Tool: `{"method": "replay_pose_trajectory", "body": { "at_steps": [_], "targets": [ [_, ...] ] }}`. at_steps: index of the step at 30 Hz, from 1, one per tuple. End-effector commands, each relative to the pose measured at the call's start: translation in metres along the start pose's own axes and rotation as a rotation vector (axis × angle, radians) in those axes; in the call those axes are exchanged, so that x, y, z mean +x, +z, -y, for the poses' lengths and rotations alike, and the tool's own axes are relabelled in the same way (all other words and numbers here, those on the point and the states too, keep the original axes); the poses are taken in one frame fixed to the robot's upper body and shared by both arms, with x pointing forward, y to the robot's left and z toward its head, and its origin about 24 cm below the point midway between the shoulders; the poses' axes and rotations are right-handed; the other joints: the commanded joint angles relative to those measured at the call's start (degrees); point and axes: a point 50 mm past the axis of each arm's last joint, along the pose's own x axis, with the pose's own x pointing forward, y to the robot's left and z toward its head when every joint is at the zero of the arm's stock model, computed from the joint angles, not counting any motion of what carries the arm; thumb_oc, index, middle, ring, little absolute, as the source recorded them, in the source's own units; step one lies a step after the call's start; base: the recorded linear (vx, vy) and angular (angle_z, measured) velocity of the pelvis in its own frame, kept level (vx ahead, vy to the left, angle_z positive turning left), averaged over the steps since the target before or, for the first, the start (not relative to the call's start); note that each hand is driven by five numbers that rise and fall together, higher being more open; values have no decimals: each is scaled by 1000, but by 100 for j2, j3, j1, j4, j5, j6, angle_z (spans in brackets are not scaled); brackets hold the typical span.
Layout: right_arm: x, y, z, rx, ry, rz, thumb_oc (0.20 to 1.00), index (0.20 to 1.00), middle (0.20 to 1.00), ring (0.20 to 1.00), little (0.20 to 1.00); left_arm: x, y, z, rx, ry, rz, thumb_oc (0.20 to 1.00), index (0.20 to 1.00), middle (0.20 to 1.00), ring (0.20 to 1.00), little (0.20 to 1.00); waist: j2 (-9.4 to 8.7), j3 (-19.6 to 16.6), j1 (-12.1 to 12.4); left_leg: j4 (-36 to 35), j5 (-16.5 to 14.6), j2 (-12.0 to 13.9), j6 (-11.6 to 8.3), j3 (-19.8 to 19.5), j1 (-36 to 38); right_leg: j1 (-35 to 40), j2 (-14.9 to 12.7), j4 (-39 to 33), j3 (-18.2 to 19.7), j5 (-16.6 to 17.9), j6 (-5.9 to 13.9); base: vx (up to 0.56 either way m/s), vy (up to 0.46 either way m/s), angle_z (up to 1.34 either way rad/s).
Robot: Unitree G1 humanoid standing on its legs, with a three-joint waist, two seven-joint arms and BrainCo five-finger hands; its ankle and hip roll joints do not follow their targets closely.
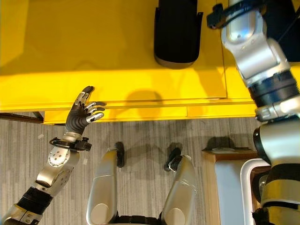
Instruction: Move parts from the plastic box to the shelf.
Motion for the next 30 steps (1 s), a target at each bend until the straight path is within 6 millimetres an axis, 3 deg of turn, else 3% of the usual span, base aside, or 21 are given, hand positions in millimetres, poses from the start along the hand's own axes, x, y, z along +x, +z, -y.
{"method": "replay_pose_trajectory", "body": {
  "at_steps": [1,7,8,10,11,12,16,17,18,19,26,30],
  "targets": [
    [-12,6,8,77,-51,68,1000,1000,1000,1000,1000,-12,4,-4,6,-2,12,1000,1000,1000,1000,1000,-18,-362,36,-384,148,111,-108,-105,238,298,177,-87,233,0,298,2,-3,-6],
    [-65,3,-20,249,19,50,1000,1000,1000,1000,1000,-14,1,-7,26,4,-1,1000,1000,1000,1000,1000,-24,-468,-58,-953,345,131,-111,-42,770,849,342,-704,110,246,372,24,-9,-7],
    [-66,2,-20,249,18,46,1000,1000,1000,1000,1000,-14,1,-7,28,1,-3,1000,1000,1000,1000,1000,-32,-463,-39,-983,357,132,-112,-40,806,887,350,-736,102,259,372,33,-10,-5],
    [-101,1,-39,339,102,10,1000,1000,1000,1000,1000,-18,-5,-9,35,4,-31,1000,1000,1000,1000,1000,-30,-555,-85,-1368,506,138,-107,-11,1156,1267,482,-1184,52,410,415,61,-19,-11],
    [-102,1,-39,339,102,8,1000,1000,1000,1000,1000,-18,-6,-8,35,2,-32,1000,1000,1000,1000,1000,-31,-546,-73,-1398,519,140,-109,-7,1193,1302,490,-1213,47,422,415,75,-43,-18],
    [-126,1,-51,434,150,-36,1000,1000,1000,1000,1000,-22,-8,-10,41,-2,-49,1000,1000,1000,1000,1000,-40,-614,-122,-1701,644,160,-110,18,1444,1570,584,-1556,4,538,454,68,-35,-17],
    [-166,5,-73,601,214,-132,1000,1000,1000,1000,1000,-30,-16,-12,45,6,-85,1000,1000,1000,1000,1000,-65,-808,-222,-2332,875,210,-115,168,2027,2071,766,-2210,7,761,536,73,-26,-15],
    [-167,5,-73,602,214,-134,1000,1000,1000,1000,1000,-31,-16,-12,45,5,-86,1000,1000,1000,1000,1000,-68,-800,-213,-2364,889,210,-117,179,2065,2100,772,-2235,9,774,537,89,-37,-23],
    [-185,10,-82,683,272,-172,1000,1000,1000,1000,1000,-37,-20,-15,38,21,-104,1000,1000,1000,1000,1000,-110,-1006,-290,-2931,1121,277,-127,322,2463,2396,904,-2725,38,941,576,127,-39,-35],
    [-198,11,-85,734,294,-211,1000,1000,1000,1000,1000,-42,-23,-17,38,38,-120,1000,1000,1000,1000,1000,-119,-1159,-348,-3329,1276,322,-155,456,2781,2587,989,-3034,66,1041,600,149,-57,-38],
    [-238,11,-83,812,350,-326,1000,1000,1000,1000,1000,-53,-32,-19,34,82,-152,1000,1000,1000,1000,1000,-37,-1760,-554,-4443,1830,477,-366,925,3618,3195,1295,-3974,119,1232,640,85,-30,-22],
    [-249,12,-78,795,363,-343,1000,1000,1000,1000,1000,-58,-36,-20,32,102,-165,1000,1000,1000,1000,1000,32,-1996,-645,-4652,2040,618,-466,1077,3802,3382,1457,-4274,130,1250,600,44,-52,-18]
  ]
}}
